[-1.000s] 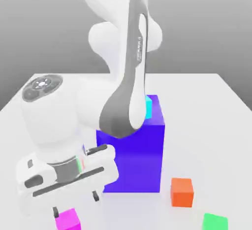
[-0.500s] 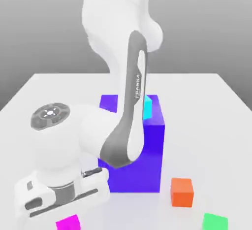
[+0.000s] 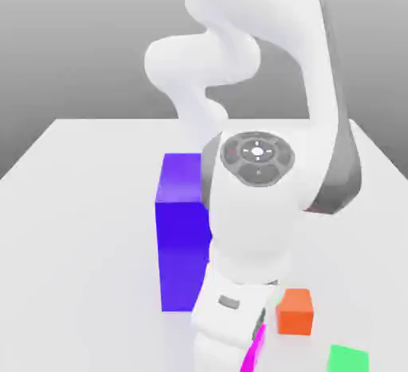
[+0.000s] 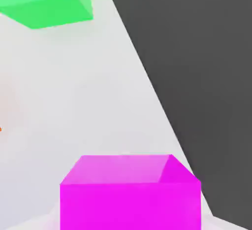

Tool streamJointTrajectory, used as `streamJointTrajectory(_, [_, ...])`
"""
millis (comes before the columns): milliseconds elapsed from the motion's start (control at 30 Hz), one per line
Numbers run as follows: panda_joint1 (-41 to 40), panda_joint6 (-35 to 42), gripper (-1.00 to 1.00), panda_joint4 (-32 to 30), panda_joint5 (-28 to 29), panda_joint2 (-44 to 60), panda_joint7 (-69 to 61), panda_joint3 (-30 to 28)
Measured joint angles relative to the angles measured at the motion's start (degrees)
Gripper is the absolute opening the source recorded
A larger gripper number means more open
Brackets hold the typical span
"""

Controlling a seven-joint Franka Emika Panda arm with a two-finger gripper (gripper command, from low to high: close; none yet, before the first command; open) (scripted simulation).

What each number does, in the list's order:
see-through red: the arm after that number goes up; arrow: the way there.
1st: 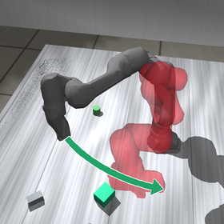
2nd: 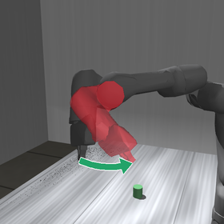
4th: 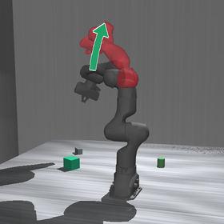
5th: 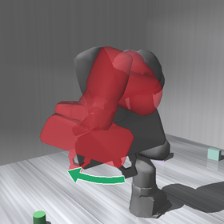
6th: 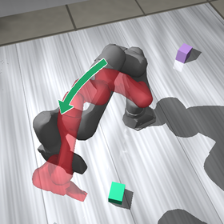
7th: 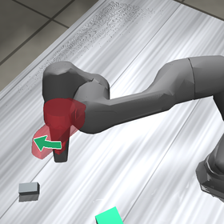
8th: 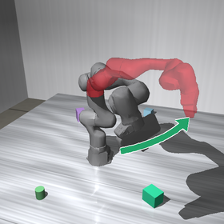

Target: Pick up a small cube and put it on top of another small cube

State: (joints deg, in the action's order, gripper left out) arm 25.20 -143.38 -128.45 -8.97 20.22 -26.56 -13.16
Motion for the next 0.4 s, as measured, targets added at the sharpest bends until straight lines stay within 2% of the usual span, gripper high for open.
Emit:
streamJointTrajectory(133, [4.0, -0.5, -1.00, 1.1, 3.6, -2.3, -4.5, 3.5])
streamJointTrajectory(233, [4.2, -5.1, -1.00, 1.6, 2.9, 2.0, -6.4, 4.9])
streamJointTrajectory(267, [4.0, -6.8, 1.00, 1.8, 2.5, 3.8, -6.8, 5.3])
streamJointTrajectory(400, [4.0, -6.8, 1.00, 1.8, 2.5, 3.8, -6.8, 5.3])
